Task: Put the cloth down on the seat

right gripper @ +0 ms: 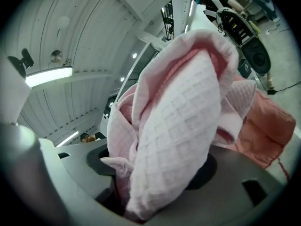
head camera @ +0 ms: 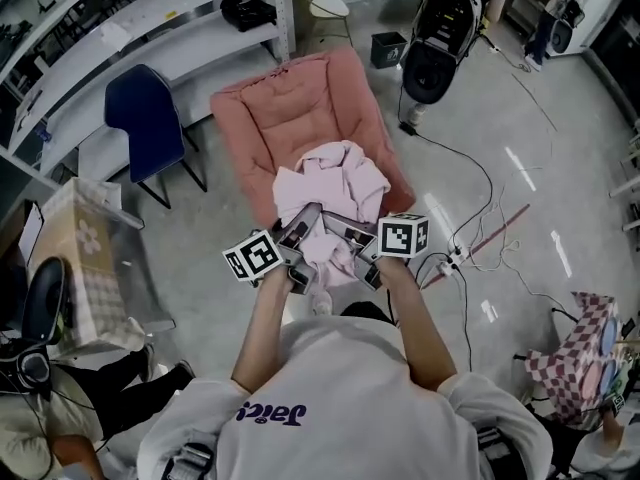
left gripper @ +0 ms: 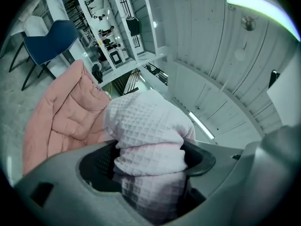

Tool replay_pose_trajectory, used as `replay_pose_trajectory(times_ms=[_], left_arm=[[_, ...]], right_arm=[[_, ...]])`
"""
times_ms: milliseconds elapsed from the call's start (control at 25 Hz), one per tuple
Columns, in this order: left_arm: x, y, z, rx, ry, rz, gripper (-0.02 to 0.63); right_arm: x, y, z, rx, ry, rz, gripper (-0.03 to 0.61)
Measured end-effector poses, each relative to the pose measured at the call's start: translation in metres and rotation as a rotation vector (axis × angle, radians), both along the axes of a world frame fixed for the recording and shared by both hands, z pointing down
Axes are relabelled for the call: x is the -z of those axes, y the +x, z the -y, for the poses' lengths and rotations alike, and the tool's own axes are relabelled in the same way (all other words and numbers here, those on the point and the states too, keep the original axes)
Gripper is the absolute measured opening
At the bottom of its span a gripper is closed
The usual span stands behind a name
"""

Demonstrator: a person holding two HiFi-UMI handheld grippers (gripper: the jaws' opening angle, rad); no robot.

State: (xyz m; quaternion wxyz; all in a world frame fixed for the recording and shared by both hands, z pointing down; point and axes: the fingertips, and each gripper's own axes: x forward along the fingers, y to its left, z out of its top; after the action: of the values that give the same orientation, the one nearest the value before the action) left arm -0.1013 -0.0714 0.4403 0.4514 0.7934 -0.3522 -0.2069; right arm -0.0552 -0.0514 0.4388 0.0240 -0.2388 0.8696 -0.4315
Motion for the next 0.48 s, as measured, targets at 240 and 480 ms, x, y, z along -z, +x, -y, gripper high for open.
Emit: replay_pose_trajectory(times_ms=[240,480], left_arm=[[-0.038,0.006,0.034,-0.027,-0.084,-0.017,0.354],[-0.071,0.019,0.087,-0.027,-0.159,-0.002,0.354]], right_arm=[[-0.036,0.007,0.033,-0.017,-0.083,-0.07,0.302],[-0.068,0.02,0.086,0.001,-0.174,-0.101,0.305]])
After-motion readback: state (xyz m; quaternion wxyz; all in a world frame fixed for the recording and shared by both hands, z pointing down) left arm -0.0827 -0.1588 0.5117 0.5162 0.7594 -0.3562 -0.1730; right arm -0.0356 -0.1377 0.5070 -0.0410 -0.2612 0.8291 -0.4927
